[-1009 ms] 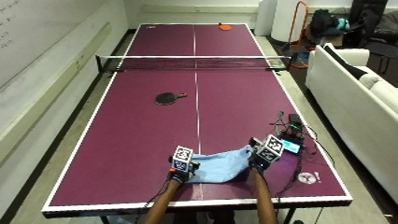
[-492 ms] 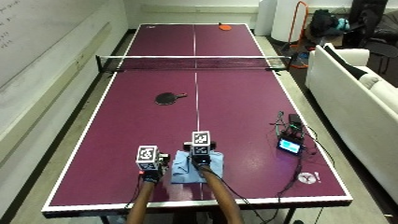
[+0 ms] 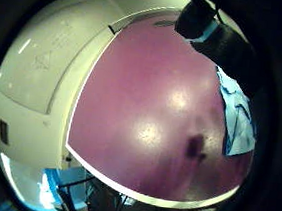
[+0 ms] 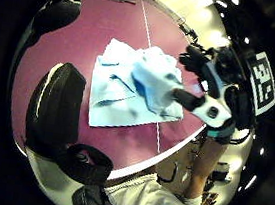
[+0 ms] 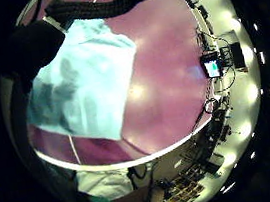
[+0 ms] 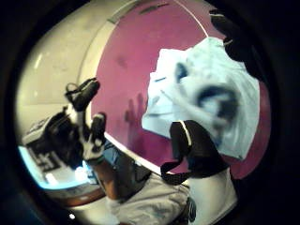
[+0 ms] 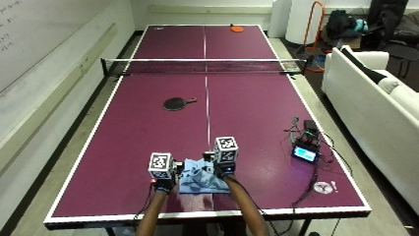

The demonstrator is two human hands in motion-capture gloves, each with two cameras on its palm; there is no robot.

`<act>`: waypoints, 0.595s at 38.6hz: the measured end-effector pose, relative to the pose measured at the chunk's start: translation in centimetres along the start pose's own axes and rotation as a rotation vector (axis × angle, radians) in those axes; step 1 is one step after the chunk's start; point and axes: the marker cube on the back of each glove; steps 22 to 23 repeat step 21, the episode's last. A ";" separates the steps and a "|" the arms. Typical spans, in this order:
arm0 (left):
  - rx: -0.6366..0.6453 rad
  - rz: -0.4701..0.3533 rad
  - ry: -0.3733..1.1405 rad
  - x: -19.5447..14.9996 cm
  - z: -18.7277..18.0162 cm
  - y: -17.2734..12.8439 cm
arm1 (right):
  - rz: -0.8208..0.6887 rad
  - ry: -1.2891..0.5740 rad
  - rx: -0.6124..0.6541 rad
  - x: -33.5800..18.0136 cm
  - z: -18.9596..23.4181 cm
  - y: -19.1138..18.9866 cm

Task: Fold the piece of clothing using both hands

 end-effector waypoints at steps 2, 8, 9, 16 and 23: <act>0.017 0.015 0.002 0.7 -0.1 -0.5 | 0.024 0.026 0.026 2.1 -1.1 0.3; 0.049 0.054 0.026 3.7 -1.0 -1.4 | 0.222 0.224 0.134 8.5 -2.8 0.9; 0.055 0.062 0.029 4.2 -1.3 -1.5 | 0.245 0.249 0.153 9.0 -3.2 1.4; 0.068 0.102 0.003 6.1 -1.0 -1.9 | 0.309 0.286 0.181 10.6 -3.5 3.3; 0.037 0.107 -0.006 7.1 -0.4 -1.9 | 0.304 0.278 0.178 10.8 -2.1 3.3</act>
